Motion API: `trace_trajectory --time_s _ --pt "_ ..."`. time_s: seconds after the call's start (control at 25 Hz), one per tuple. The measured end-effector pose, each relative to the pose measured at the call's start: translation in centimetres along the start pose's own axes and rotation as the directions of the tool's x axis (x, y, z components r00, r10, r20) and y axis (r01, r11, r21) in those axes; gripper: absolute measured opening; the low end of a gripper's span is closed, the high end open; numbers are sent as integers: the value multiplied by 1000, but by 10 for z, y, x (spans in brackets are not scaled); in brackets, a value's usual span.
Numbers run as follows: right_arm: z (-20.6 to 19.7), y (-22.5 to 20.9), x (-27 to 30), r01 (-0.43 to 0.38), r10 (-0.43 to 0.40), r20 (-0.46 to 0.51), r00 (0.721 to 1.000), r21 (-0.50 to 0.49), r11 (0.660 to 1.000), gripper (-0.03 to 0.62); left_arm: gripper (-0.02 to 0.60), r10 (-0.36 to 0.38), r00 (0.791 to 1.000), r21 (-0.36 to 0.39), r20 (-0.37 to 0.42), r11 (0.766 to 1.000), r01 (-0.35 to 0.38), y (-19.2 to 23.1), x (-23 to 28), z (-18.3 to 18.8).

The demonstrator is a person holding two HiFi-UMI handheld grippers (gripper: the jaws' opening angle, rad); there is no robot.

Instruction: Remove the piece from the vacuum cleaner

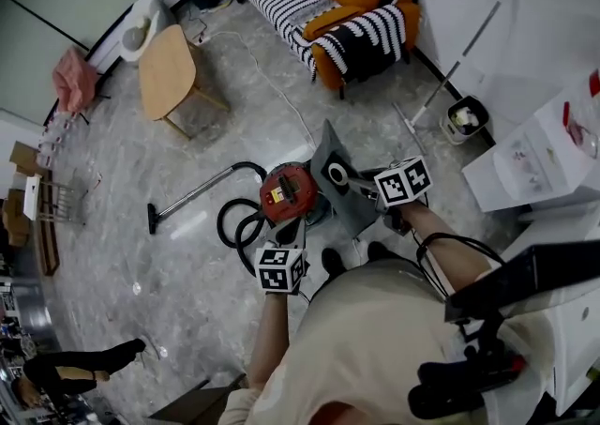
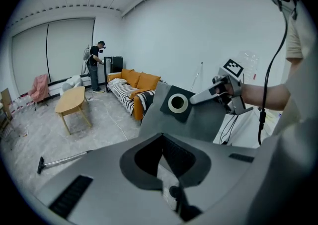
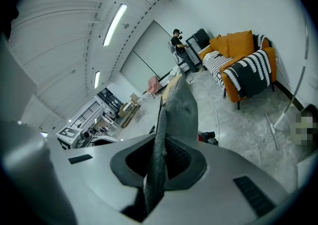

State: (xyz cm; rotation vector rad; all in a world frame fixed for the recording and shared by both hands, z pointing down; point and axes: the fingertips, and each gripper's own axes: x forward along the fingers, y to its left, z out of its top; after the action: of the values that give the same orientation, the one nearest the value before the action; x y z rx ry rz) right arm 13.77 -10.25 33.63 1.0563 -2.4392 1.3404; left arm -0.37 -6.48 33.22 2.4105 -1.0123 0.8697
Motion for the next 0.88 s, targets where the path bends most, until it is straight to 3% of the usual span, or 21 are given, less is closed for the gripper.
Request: trace_trajectory --time_s 0.52,0.88 --pt "-17 11 13 -92 90 -82 993 -29 995 25 5 85 996 -62 -38 994 -88 -13 -24 -32" --pt "-35 51 35 -54 44 -103 994 -97 994 25 5 67 998 -75 15 995 -65 9 -57 -51"
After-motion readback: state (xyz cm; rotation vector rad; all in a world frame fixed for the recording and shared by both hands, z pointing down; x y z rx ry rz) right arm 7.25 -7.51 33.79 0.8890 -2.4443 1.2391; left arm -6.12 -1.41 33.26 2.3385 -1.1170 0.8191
